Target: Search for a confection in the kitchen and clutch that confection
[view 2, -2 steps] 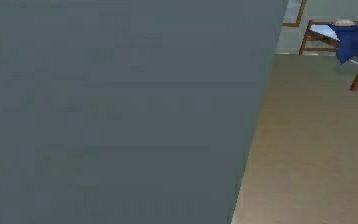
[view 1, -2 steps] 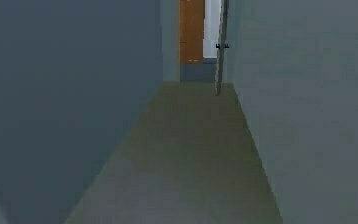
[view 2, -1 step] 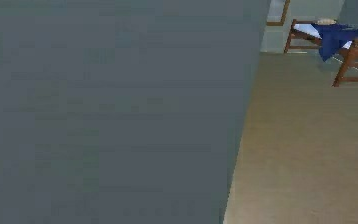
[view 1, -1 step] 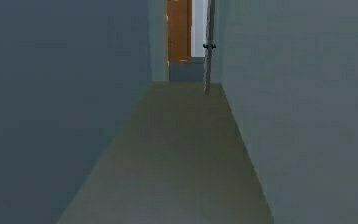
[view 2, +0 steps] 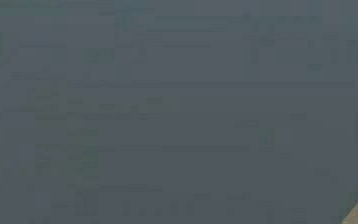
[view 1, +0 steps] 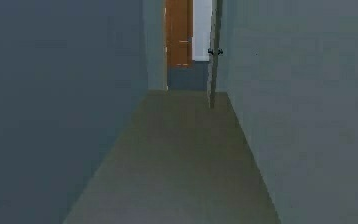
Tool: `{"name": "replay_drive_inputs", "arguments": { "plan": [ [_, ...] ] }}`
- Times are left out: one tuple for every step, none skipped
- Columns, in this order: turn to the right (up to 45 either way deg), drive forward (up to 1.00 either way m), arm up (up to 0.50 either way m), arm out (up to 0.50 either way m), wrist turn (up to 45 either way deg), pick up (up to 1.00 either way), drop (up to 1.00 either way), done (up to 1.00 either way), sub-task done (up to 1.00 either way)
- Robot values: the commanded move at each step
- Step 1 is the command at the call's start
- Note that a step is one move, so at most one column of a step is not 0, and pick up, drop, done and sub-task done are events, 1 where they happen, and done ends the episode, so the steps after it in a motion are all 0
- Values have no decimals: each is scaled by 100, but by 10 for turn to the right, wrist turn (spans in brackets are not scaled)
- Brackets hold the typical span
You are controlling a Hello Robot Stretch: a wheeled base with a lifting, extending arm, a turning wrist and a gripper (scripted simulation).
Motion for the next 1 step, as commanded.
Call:
{"name": "replay_drive_inputs", "arguments": {
  "plan": [
    [0, 100, 0, 0, 0, 0, 0, 0, 0]
  ]
}}
